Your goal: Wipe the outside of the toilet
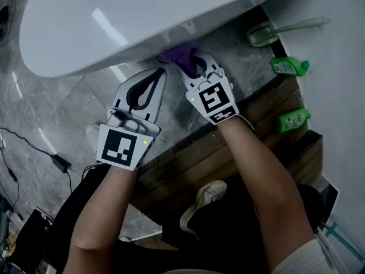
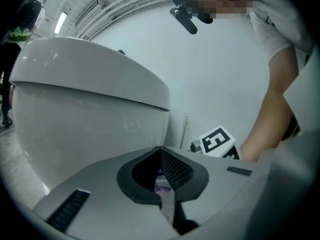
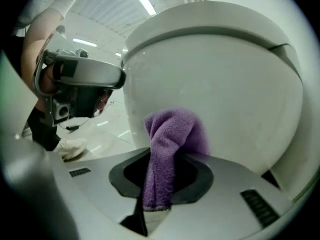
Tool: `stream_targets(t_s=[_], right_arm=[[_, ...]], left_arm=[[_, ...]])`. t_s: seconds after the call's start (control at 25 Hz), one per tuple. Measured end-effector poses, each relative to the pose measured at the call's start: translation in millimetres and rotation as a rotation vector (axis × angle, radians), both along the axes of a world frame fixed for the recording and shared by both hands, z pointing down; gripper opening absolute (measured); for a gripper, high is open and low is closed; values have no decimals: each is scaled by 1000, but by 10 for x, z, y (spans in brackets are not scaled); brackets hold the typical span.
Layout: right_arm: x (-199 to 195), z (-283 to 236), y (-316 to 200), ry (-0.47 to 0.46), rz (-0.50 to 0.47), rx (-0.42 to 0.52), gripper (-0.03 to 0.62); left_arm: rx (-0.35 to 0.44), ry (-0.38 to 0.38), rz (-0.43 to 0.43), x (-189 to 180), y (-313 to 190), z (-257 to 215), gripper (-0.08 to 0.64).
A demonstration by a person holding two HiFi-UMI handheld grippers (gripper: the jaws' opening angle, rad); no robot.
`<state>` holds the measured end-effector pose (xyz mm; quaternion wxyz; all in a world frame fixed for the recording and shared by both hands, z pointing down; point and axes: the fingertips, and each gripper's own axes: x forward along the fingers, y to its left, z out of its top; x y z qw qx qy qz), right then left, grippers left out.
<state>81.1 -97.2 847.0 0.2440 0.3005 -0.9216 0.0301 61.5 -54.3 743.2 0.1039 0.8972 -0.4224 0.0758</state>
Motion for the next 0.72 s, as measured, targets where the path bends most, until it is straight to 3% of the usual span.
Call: stream_targets(t_s=[0.16, 0.44, 0.56, 0.72], right_arm=[[698, -69, -382, 70, 75, 55, 92], [1939, -446, -1353, 67, 367, 106, 94], [2104, -602, -1517, 48, 406, 121, 94], [1928, -679, -1314, 3, 393, 124, 94]], left_arm=[[-7, -19, 75, 232, 24, 28, 6], [-12, -7, 70, 263, -96, 38, 6], [1, -10, 70, 255, -109, 25, 6], [-8, -7, 55, 228, -121, 39, 6]])
